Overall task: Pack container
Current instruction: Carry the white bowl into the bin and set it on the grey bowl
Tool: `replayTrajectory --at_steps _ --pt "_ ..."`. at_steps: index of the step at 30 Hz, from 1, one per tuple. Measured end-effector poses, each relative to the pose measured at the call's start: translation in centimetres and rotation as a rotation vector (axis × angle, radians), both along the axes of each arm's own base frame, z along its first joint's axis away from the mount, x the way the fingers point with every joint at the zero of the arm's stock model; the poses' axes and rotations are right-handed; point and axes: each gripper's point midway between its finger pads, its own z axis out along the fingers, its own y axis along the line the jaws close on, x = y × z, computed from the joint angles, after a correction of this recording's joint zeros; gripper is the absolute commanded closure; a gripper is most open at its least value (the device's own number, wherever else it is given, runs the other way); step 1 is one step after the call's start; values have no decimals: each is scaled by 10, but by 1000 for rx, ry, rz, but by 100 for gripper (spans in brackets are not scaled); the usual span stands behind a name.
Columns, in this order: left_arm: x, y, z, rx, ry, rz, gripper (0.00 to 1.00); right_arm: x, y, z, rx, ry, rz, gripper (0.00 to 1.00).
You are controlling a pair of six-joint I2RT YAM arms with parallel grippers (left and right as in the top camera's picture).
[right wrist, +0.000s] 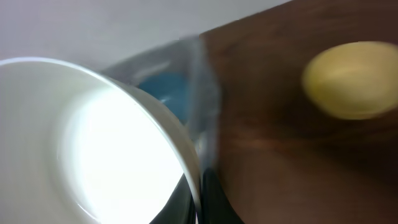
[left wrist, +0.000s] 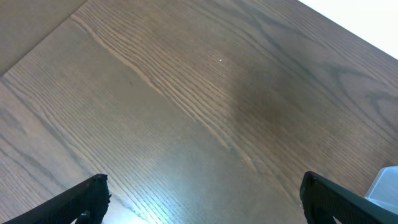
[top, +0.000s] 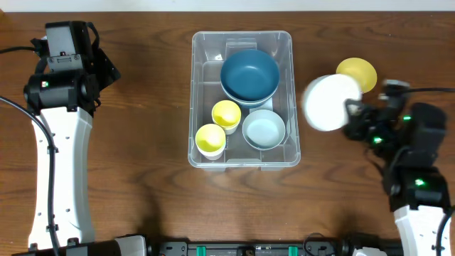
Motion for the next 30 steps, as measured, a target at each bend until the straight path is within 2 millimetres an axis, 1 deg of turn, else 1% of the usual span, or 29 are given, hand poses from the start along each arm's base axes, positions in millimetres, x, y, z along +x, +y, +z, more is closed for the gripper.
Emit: replayTrajectory --at_steps 2,6,9,11,14,19,23,26,28,29,30 --pt "0 0 0 0 0 0 2 -5 26 3 -26 6 66 99" --pt "0 0 0 0 0 0 2 -11 64 13 -106 14 142 99" --pt "0 0 0 0 0 0 2 -13 81 19 -177 31 161 99" --pt "0 0 0 0 0 0 2 -11 90 19 -230 52 164 99" --pt "0 0 0 0 0 0 2 -6 98 9 -301 105 162 99" --pt "0 0 0 0 0 0 2 6 109 -25 -392 215 170 99" --pt "0 0 0 0 0 0 2 12 110 -54 -443 300 175 99" --pt "0 0 0 0 0 0 2 13 110 -70 -466 346 179 99" --pt "0 0 0 0 0 0 2 12 110 -76 -475 365 181 99" --pt "0 0 0 0 0 0 2 12 110 -78 -479 373 182 96" --pt "0 0 0 0 0 0 2 12 110 -80 -481 378 182 85"
